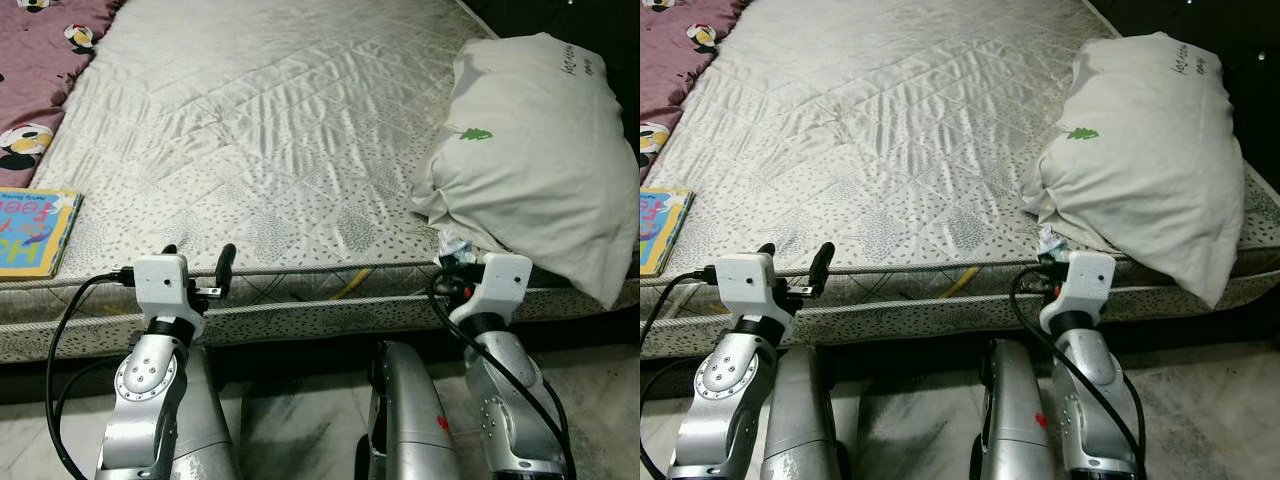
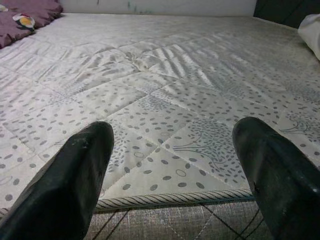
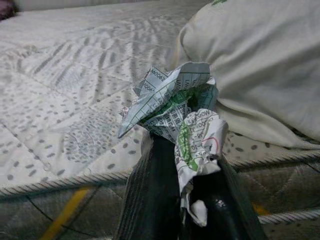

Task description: Clean up the room

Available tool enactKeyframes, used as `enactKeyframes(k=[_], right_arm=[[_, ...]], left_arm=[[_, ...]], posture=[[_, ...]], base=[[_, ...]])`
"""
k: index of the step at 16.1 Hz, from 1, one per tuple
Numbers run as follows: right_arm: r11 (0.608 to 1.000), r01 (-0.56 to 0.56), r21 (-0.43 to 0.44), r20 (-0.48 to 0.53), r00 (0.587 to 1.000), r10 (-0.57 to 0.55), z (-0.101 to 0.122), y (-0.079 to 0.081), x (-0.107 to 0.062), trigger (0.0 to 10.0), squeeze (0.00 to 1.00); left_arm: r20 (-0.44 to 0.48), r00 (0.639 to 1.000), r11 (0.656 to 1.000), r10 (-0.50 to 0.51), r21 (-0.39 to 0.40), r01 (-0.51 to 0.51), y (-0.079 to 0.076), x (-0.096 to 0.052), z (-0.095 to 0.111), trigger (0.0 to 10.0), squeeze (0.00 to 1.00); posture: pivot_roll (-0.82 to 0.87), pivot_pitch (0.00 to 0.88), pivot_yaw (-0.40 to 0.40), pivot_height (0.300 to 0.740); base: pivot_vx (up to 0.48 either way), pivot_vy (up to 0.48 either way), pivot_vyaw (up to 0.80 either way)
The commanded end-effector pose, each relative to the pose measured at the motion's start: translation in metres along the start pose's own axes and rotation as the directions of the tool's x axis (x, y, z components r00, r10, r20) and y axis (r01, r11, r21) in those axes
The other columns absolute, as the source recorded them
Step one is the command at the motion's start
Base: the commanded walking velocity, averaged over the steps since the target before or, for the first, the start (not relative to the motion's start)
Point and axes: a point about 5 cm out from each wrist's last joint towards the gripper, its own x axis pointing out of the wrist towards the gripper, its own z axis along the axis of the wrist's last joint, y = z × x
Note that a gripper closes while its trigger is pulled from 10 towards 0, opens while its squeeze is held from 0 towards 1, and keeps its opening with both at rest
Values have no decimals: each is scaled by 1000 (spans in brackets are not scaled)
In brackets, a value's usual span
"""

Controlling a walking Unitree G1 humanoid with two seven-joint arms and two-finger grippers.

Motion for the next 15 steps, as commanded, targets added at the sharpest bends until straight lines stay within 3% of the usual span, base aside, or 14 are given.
enactKeyframes(k=[1,5,15], right_arm=[[1000,20,6,31,999,-20,10,-4,1,10000,0],[1000,13,18,30,999,-13,11,-1,5,10000,0],[1000,8,14,30,1000,-8,11,1,9,10000,0]], left_arm=[[6,1000,1000,-3,-2,3,0,-1,3,10000,0],[-5,1000,1000,-6,-16,6,-2,-1,0,10000,0],[-9,1000,1000,8,28,-8,-3,1,0,10000,0]], posture=[[-5,56,-46,510],[-4,60,-45,569],[3,59,-54,664]], base=[[0,0,0],[0,0,0],[0,0,0]])
